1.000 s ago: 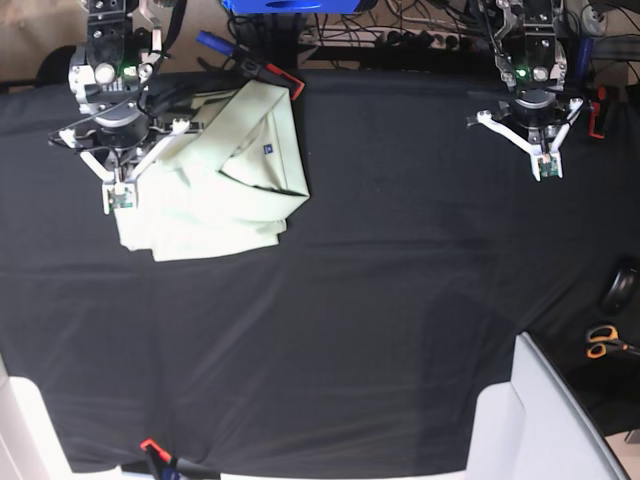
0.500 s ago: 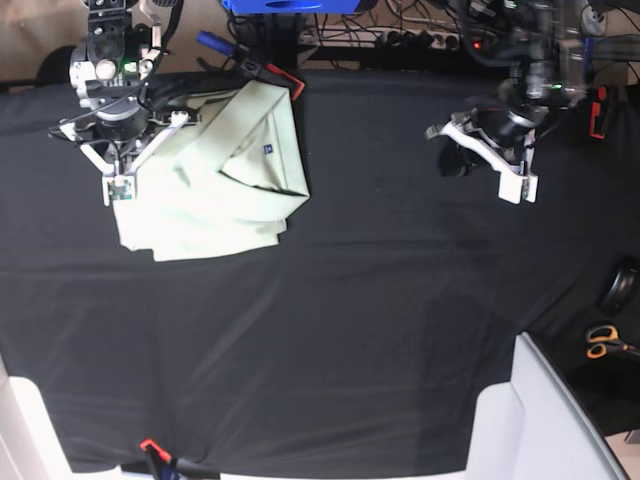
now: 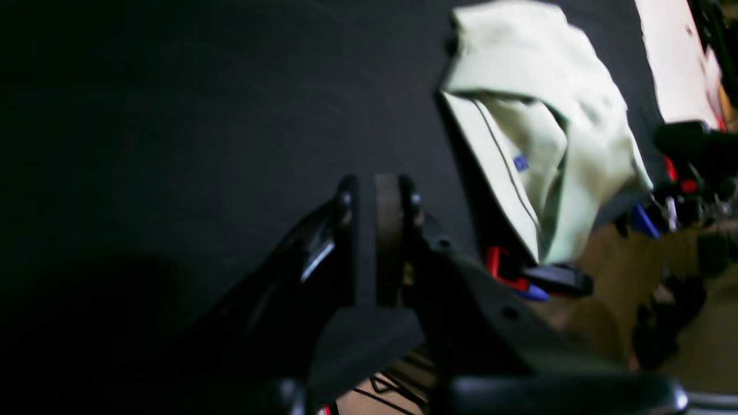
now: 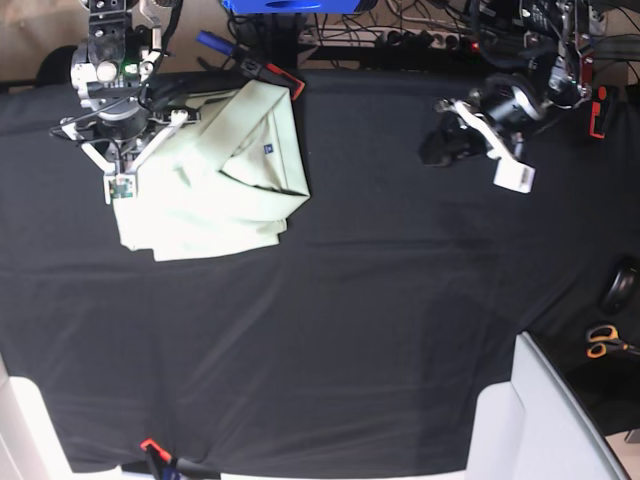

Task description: Fold the T-shirt properly

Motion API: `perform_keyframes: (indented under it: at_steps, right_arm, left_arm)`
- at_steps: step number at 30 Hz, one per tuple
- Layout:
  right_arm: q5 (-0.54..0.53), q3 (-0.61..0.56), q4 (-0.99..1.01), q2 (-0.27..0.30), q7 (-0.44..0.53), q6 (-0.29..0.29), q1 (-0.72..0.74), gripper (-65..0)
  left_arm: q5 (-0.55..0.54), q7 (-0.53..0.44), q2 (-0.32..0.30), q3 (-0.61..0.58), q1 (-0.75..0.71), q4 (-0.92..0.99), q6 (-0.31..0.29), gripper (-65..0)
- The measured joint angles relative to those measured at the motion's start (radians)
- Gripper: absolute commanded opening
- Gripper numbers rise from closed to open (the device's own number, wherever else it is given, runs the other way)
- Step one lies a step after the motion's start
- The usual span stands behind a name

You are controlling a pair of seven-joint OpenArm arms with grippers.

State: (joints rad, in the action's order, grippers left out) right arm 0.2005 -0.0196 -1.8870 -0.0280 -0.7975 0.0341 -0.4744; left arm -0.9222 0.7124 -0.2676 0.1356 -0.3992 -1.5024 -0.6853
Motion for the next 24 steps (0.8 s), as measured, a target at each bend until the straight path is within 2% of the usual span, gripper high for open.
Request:
perform_keyframes:
  at_steps: [2,6,9,10,13,15,18,21,24]
  right_arm:
    - [0.000,0.000,0.000,0.000,0.000,0.000,0.000,-64.7]
    - [0.000,-0.004,0.001,0.000,0.000,0.000,0.000,-64.7]
    - [0.000,-0.005,0.027,-0.001,0.003,0.000,0.002,-64.7]
    - [-0.001,-0.005,0.041,-0.003,0.003,-0.001,0.002,-64.7]
    - [0.001,-0.004,0.073,-0.002,0.002,0.000,0.002,-64.7]
    - [0.000,-0.004,0.082,-0.003,0.048,0.000,-0.006,-64.7]
    - [0.000,-0.004,0.082,-0.002,0.114,0.000,-0.036,-64.7]
    - [0.000,-0.004,0.090,-0.002,0.121,0.000,-0.055,-64.7]
    - [0.000,-0.004,0.091,-0.003,0.128,0.000,-0.052,-64.7]
  left_arm:
    - [0.002,0.001,-0.001,0.018,-0.001,0.005,0.001,-60.0]
    - [0.000,0.000,0.002,0.057,0.000,0.021,0.085,-60.0]
    - [0.001,-0.002,0.002,0.060,0.001,0.031,0.095,-58.6]
    - [0.001,-0.002,0.002,0.057,0.001,0.031,0.095,-55.4]
    - [-0.003,-0.002,0.005,0.051,0.005,0.028,0.095,-40.1]
    - [-0.003,-0.002,0.016,0.053,0.008,0.028,0.095,-34.3]
    - [-0.003,0.003,0.058,0.058,0.021,0.033,0.094,-32.9]
    - [-0.004,0.004,0.089,0.047,0.050,0.048,0.090,-33.1]
    - [-0.003,0.003,0.119,0.048,0.079,0.061,0.048,-33.4]
